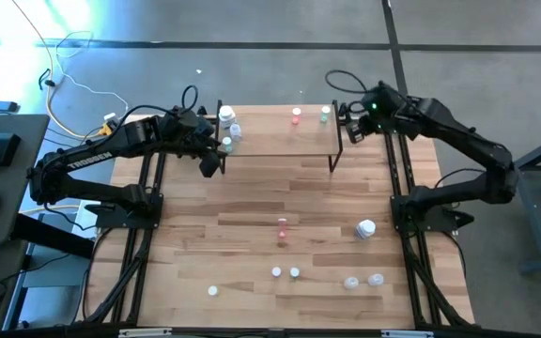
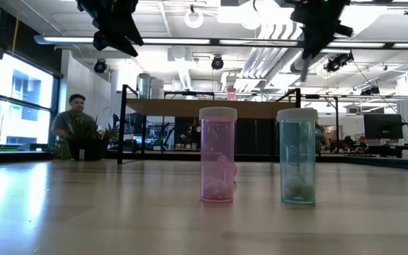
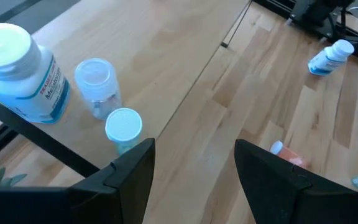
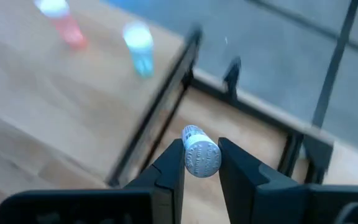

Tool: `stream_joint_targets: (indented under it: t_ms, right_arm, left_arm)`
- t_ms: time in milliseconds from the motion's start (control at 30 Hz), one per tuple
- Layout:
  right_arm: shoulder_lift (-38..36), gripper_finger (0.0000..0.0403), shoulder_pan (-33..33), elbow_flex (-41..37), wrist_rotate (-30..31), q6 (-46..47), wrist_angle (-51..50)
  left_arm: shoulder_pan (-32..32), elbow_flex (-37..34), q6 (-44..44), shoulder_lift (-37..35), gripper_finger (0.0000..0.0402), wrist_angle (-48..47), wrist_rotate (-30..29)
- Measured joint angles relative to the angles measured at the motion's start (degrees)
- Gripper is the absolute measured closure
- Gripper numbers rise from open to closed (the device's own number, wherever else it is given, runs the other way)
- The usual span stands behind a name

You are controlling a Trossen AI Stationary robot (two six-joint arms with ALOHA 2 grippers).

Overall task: Pick and place medicine bottles onto shelf by color
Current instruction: Put the top small white pill bottle on the shelf

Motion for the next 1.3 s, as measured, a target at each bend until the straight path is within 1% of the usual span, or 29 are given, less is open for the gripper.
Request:
stream_joint_targets:
  t_ms: [200, 400, 667, 800, 933, 1133, 1300]
  right_arm:
    - [6.24, 0.0336, 0.01, 7.46, -0.04, -7.63, 0.97]
    - [11.17, 0.0336, 0.03, 11.04, -4.40, -12.54, 0.31]
    - [17.07, 0.0336, 0.03, 11.38, -11.25, -15.80, -0.34]
    - [19.39, 0.0336, 0.12, 11.38, -12.29, -16.15, -1.40]
    - [21.12, 0.0336, 0.12, 11.38, -14.67, -16.59, -2.24]
    - [21.91, 0.0336, 0.49, 11.38, -14.87, -16.59, -2.33]
    - [21.90, 0.0336, 0.49, 11.38, -16.67, -16.60, -3.34]
  left_arm:
    - [-0.02, 0.00, 0.13, 0.02, 0.0193, -0.02, -0.51]
    - [0.00, 0.00, 0.08, 0.02, 0.0193, -0.02, -2.32]
    - [-0.02, 0.00, -2.31, 0.02, 0.0193, -0.03, -2.56]
    - [-0.02, 0.00, -2.51, 0.02, 0.0193, -0.07, -2.56]
    - [-0.02, 0.00, -2.47, 0.02, 0.0193, -0.09, -2.56]
    - [-0.03, 0.00, -2.45, 0.02, 0.0193, -0.09, -2.56]
    - [-0.04, 0.00, -2.45, 0.02, 0.0193, -0.11, -2.56]
